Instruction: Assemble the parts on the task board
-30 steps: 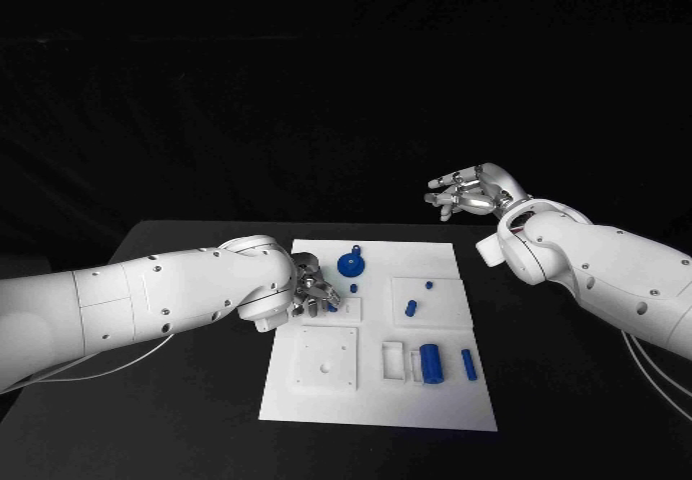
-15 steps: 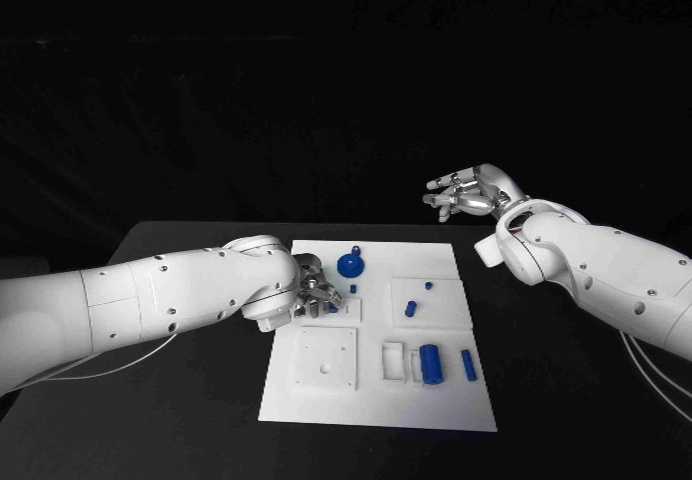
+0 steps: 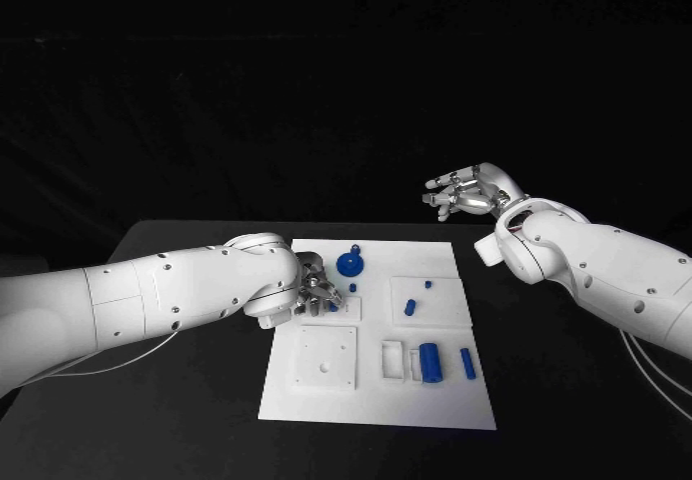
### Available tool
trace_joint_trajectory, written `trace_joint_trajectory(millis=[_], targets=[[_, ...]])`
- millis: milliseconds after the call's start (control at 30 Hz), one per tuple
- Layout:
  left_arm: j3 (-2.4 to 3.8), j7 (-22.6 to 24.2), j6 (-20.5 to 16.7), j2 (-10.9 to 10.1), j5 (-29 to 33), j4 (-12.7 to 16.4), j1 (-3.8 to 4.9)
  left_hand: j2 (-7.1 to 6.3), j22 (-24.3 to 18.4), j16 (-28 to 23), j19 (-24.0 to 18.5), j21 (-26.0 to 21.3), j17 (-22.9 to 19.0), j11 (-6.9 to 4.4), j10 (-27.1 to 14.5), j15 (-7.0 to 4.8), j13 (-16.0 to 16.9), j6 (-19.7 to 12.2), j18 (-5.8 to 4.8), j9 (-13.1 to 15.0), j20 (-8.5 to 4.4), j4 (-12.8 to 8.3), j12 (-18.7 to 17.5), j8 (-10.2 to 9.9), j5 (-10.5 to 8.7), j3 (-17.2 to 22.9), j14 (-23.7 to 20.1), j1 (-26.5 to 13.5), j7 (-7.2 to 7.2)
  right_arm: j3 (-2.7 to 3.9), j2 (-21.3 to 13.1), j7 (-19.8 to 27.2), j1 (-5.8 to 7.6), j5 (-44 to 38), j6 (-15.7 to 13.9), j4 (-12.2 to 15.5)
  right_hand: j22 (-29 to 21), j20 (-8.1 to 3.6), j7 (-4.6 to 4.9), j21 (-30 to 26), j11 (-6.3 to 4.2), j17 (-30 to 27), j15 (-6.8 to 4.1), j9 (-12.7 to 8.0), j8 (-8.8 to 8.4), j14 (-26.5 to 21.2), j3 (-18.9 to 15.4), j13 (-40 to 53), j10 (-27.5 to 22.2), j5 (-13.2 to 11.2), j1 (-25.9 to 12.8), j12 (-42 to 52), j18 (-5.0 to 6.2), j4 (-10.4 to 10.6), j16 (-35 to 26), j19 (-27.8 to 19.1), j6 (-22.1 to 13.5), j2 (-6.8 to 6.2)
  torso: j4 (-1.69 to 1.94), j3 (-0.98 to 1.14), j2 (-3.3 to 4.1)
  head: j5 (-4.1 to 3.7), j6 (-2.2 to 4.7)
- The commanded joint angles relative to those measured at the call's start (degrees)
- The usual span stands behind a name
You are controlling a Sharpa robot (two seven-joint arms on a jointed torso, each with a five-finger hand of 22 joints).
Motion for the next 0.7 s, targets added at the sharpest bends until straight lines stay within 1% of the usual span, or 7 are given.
trace_joint_trajectory(millis=[33,100,133,167,233,567,700], targets=[[-0.18,0.5,1.3,0.3,-2.0,0.0,-0.45,-0.17,1.0,-0.2,0.0,-0.4,-0.2,-1.93,0.7,-0.24,-0.1,12.1,0.42,0.1,0.11,0.5,0.0,-0.2,-5.58,-1.4,0.0,0.9,-8.61,0.03,0.0,0.2,-0.01,-0.5,0.9,0.1,0.0,-0.02,0.10,0.2,0.09,0.0,0.07,-0.1,-0.26,-0.4,0.2,-0.1,-0.1,0.2,-0.4,0.0,-0.22,-0.1,0.3,-0.2,0.3,0.25,0.02,-0.03,-0.02,-0.03,-0.10],[-0.18,0.6,1.1,0.2,-2.5,0.0,-0.49,-0.31,1.0,-0.3,0.0,-0.7,-0.4,-1.87,0.7,-0.19,-0.2,12.2,0.40,0.1,0.17,1.4,0.0,-0.2,-8.33,-2.8,0.0,1.6,-8.60,0.03,-0.1,0.2,-0.01,-0.5,0.9,0.1,0.0,-0.02,0.10,0.2,0.09,0.0,0.07,-0.1,-0.26,-0.4,0.2,-0.1,-0.1,0.2,-0.4,0.0,-0.22,-0.1,0.3,-0.2,0.3,0.25,0.05,-0.02,-0.01,0.00,-0.10],[-0.18,0.6,0.9,0.1,-2.8,0.0,-0.52,-1.39,0.9,-0.4,-0.1,-0.9,-0.6,-1.86,0.7,-0.17,-0.3,12.2,0.42,0.1,0.22,2.2,-0.1,-0.2,-11.87,-4.4,0.0,1.5,-8.68,0.03,-0.1,0.2,-0.02,-0.5,0.9,0.1,0.0,-0.02,0.10,0.2,0.09,0.0,0.07,-0.1,-0.26,-0.4,0.2,-0.1,-0.1,0.2,-0.4,0.0,-0.22,-0.1,0.3,-0.2,0.3,0.25,0.06,-0.03,-0.01,0.00,-0.12],[-0.18,0.6,0.8,0.0,-3.1,0.1,-0.53,-2.05,0.9,-0.5,-0.1,-1.1,-0.7,-1.84,0.7,-0.18,-0.3,12.2,0.44,0.0,0.22,3.4,-0.1,-0.3,-12.41,-5.8,0.0,2.2,-8.67,0.03,-0.1,0.2,-0.02,-0.5,1.0,0.1,-0.1,0.00,0.11,0.2,0.11,-0.1,0.09,-0.1,-0.26,-0.4,0.1,-0.1,-0.2,0.2,-0.5,0.0,-0.22,0.0,0.3,-0.3,0.2,0.25,0.09,-0.01,-0.01,-0.03,-0.09],[-0.18,0.7,0.7,-0.1,-3.5,0.2,-0.56,-3.25,0.9,-0.6,0.0,-1.4,-0.8,-1.86,0.7,-0.20,-0.5,12.3,0.44,-0.2,0.23,6.1,-0.2,-0.3,-12.74,-7.2,0.0,3.8,-8.70,0.03,-0.1,0.2,-0.03,-0.5,1.0,0.1,-0.1,0.01,0.12,0.2,0.11,-0.1,0.09,-0.1,-0.26,-0.4,0.1,-0.1,-0.2,0.3,-0.5,0.0,-0.22,0.0,0.3,-0.3,0.2,0.25,0.08,-0.02,-0.01,-0.07,-0.09],[-0.16,0.7,0.2,-0.5,-4.7,0.5,-0.70,-8.73,0.9,-0.8,0.1,-1.8,-1.1,-1.95,0.7,-0.29,-1.0,12.6,0.17,-0.4,-0.15,13.2,-0.3,-0.3,-13.17,-4.7,-0.1,3.4,-8.79,0.03,-0.2,0.1,-0.11,-0.5,1.0,0.0,-0.3,0.07,0.18,0.2,0.19,-0.1,0.16,-0.1,-0.25,-0.6,-0.1,-0.1,-0.3,0.3,-0.5,0.0,-0.23,0.1,0.3,-0.4,-0.1,0.32,0.03,-0.06,0.00,-0.17,0.22],[-0.15,0.8,-0.2,-0.5,-4.9,0.5,-0.71,-10.31,1.0,-0.8,0.2,-1.9,-1.1,-1.94,0.7,-0.33,-1.1,12.8,0.02,-0.4,-0.28,15.6,-0.4,-0.3,-14.52,-4.3,-0.1,3.3,-8.78,0.03,-0.1,0.1,-0.14,-0.5,1.0,-0.1,-0.4,0.10,0.22,0.2,0.23,-0.1,0.20,-0.1,-0.28,-0.7,-0.1,-0.1,-0.4,0.3,-0.5,0.0,-0.24,0.1,0.3,-0.5,-0.2,0.28,0.04,-0.06,-0.03,-0.32,0.33]])
